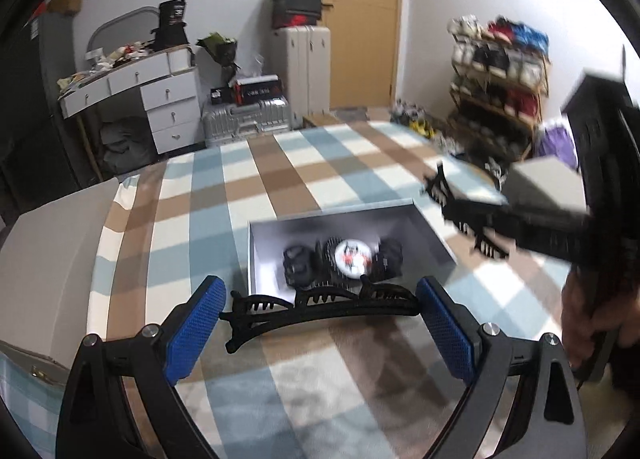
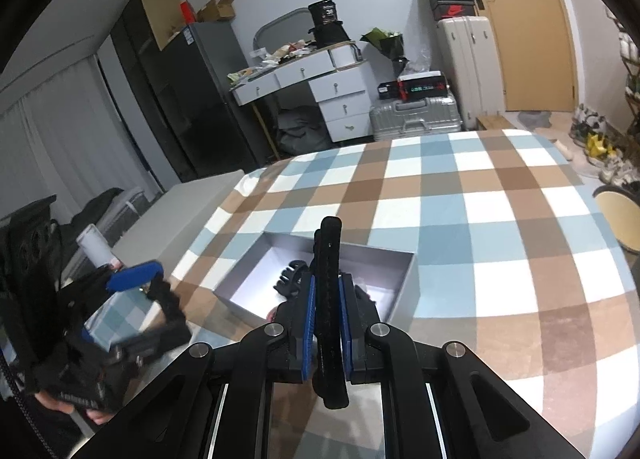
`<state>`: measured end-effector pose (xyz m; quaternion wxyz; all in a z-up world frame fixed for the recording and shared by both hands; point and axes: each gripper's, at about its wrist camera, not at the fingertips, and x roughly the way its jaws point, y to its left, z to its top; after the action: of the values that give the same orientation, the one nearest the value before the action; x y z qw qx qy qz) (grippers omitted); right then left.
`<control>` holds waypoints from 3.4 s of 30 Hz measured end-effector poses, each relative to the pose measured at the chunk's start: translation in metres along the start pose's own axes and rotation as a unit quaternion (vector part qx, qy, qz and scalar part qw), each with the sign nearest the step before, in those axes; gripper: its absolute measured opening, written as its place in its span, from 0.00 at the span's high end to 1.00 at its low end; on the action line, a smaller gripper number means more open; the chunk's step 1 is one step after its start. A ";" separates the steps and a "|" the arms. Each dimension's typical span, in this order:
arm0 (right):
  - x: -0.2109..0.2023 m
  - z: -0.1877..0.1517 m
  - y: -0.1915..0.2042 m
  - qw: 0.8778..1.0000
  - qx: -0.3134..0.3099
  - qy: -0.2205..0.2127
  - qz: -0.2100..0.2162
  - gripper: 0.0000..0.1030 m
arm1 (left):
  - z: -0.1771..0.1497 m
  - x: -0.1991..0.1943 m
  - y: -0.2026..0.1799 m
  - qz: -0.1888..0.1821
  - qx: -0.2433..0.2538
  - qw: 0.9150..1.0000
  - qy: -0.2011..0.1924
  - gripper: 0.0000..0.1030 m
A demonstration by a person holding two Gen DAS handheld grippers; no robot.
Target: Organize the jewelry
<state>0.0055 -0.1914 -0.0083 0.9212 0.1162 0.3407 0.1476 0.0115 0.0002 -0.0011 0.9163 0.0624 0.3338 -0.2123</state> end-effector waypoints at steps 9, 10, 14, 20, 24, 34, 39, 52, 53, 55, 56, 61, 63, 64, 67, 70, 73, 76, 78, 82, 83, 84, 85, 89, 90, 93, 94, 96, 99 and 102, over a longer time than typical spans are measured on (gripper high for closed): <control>-0.003 0.015 0.011 0.998 -0.025 -0.027 0.052 0.90 | 0.019 0.015 0.018 -0.051 -0.072 0.996 -0.019 0.09; 0.003 0.017 0.011 0.998 -0.027 -0.021 0.052 0.90 | 0.020 0.022 0.021 -0.061 -0.085 0.994 -0.012 0.09; 0.026 0.019 0.000 0.998 -0.012 0.006 0.053 0.90 | 0.023 0.040 0.023 -0.084 -0.113 0.990 0.010 0.09; 0.044 0.019 -0.012 0.997 0.018 0.022 0.066 0.90 | 0.023 0.049 0.018 -0.099 -0.122 0.987 0.028 0.09; 0.048 0.017 -0.013 0.997 0.026 0.030 0.065 0.89 | 0.021 0.049 0.020 -0.091 -0.124 0.988 0.030 0.09; 0.055 0.017 -0.018 0.998 0.045 0.032 0.041 0.88 | 0.016 0.056 0.035 -0.100 -0.169 0.980 0.042 0.09; 0.053 0.016 -0.018 0.998 0.044 0.030 0.038 0.87 | 0.016 0.056 0.034 -0.095 -0.165 0.981 0.038 0.09; 0.030 0.019 -0.013 0.999 0.011 -0.023 0.035 0.67 | 0.014 0.041 0.016 -0.076 -0.093 0.993 0.015 0.01; 0.026 0.019 -0.012 0.999 0.010 -0.030 0.033 0.65 | 0.014 0.042 0.016 -0.072 -0.091 0.993 0.014 0.01; 0.023 0.019 -0.012 0.999 0.008 -0.037 0.031 0.61 | 0.013 0.043 0.019 -0.071 -0.093 0.993 0.012 0.01; 0.023 0.019 -0.012 0.999 0.006 -0.039 0.029 0.59 | 0.014 0.043 0.020 -0.067 -0.095 0.993 0.009 0.01; 0.015 0.016 -0.011 0.998 -0.011 -0.061 0.020 0.47 | 0.015 0.023 0.033 -0.024 -0.118 0.991 -0.048 0.01; 0.010 0.014 -0.010 0.996 -0.016 -0.086 0.017 0.33 | 0.013 0.010 0.037 0.013 -0.128 0.988 -0.087 0.01; 0.007 0.013 -0.009 0.995 -0.017 -0.096 0.017 0.30 | 0.013 0.003 0.040 0.031 -0.133 0.985 -0.109 0.01; -0.003 0.008 -0.004 0.989 -0.028 -0.146 0.010 0.21 | 0.008 -0.014 0.042 0.089 -0.145 0.971 -0.167 0.01; -0.013 0.004 0.000 0.980 -0.046 -0.191 -0.006 0.06 | 0.004 -0.020 0.042 0.124 -0.136 0.963 -0.197 0.01; -0.018 0.002 0.001 0.972 -0.058 -0.227 -0.029 0.00 | 0.000 -0.017 0.041 0.156 -0.126 0.957 -0.210 0.01; -0.020 0.000 0.002 0.965 -0.070 -0.249 -0.050 0.00 | -0.004 -0.012 0.044 0.182 -0.129 0.950 -0.220 0.01; -0.019 -0.004 0.003 0.958 -0.088 -0.264 -0.063 0.00 | -0.008 -0.008 0.046 0.202 -0.138 0.943 -0.226 0.01; -0.009 -0.012 0.009 0.953 -0.127 -0.261 -0.082 0.00 | -0.015 -0.004 0.047 0.212 -0.139 0.938 -0.236 0.01; -0.008 -0.013 0.011 0.952 -0.134 -0.262 -0.082 0.00 | -0.016 -0.005 0.046 0.212 -0.134 0.938 -0.238 0.01; -0.009 -0.015 0.013 0.951 -0.139 -0.265 -0.082 0.00 | -0.017 -0.006 0.043 0.209 -0.125 0.939 -0.244 0.01; -0.010 -0.017 0.015 0.948 -0.146 -0.270 -0.084 0.00 | -0.018 -0.006 0.042 0.210 -0.115 0.938 -0.249 0.01; -0.010 -0.021 0.019 0.941 -0.165 -0.280 -0.093 0.00 | -0.023 -0.003 0.039 0.206 -0.100 0.943 -0.242 0.01; -0.010 -0.022 0.019 0.941 -0.164 -0.280 -0.095 0.00 | -0.025 -0.001 0.040 0.202 -0.098 0.945 -0.238 0.01; -0.006 -0.022 0.014 0.946 -0.156 -0.269 -0.096 0.00 | -0.028 0.003 0.037 0.196 -0.091 0.950 -0.224 0.01; -0.005 -0.022 0.013 0.947 -0.154 -0.265 -0.096 0.00 | -0.029 0.004 0.036 0.195 -0.089 0.952 -0.219 0.01; 0.000 -0.024 0.011 0.950 -0.154 -0.252 -0.098 0.00 | -0.031 0.007 0.033 0.192 -0.088 0.954 -0.212 0.01; 0.007 -0.024 0.012 0.954 -0.155 -0.233 -0.107 0.00 | -0.034 0.011 0.026 0.195 -0.077 0.955 -0.209 0.01; 0.008 -0.025 0.010 0.956 -0.153 -0.227 -0.107 0.00 | -0.033 0.015 0.022 0.191 -0.068 0.959 -0.198 0.01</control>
<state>-0.0070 -0.1761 -0.0280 0.9915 -0.0325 0.1061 0.0679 0.0117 0.0230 -0.0371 0.9897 0.0188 0.1410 -0.0182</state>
